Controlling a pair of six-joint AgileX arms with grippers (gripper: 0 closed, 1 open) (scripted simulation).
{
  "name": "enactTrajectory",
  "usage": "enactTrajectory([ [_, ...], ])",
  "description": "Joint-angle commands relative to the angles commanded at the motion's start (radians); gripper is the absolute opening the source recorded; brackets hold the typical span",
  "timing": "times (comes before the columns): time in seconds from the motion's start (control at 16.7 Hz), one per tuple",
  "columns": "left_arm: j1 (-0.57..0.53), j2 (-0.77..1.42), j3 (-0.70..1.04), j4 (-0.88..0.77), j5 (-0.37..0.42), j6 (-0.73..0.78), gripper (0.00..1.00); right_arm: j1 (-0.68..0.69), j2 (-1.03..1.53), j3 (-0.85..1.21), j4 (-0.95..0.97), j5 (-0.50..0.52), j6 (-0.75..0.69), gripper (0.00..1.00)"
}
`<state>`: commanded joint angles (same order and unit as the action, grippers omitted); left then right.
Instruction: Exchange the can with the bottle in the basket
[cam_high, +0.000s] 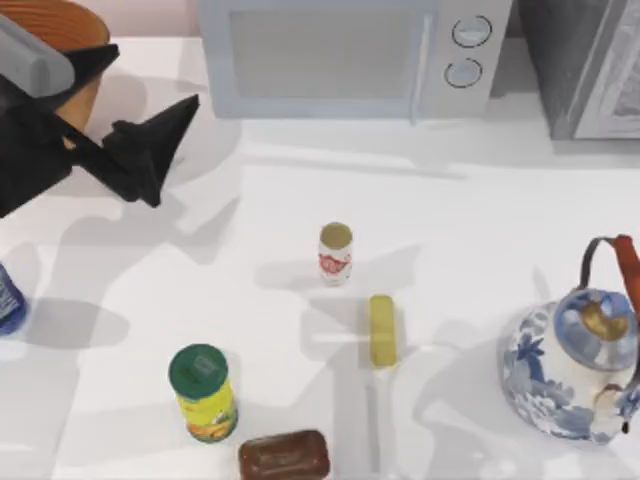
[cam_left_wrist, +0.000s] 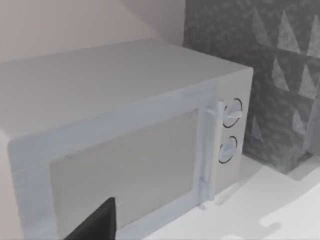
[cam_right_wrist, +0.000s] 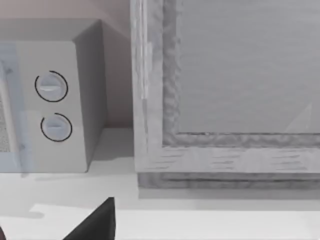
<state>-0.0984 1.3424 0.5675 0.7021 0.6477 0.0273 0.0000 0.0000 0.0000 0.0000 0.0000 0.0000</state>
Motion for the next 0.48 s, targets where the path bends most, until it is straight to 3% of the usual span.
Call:
enactTrajectory([
  [0.48, 0.08, -0.931, -0.373, -0.473, -0.429, -0.014, 1.0, 0.0, 0.0, 0.0, 0.0, 0.0, 0.0, 1.0],
])
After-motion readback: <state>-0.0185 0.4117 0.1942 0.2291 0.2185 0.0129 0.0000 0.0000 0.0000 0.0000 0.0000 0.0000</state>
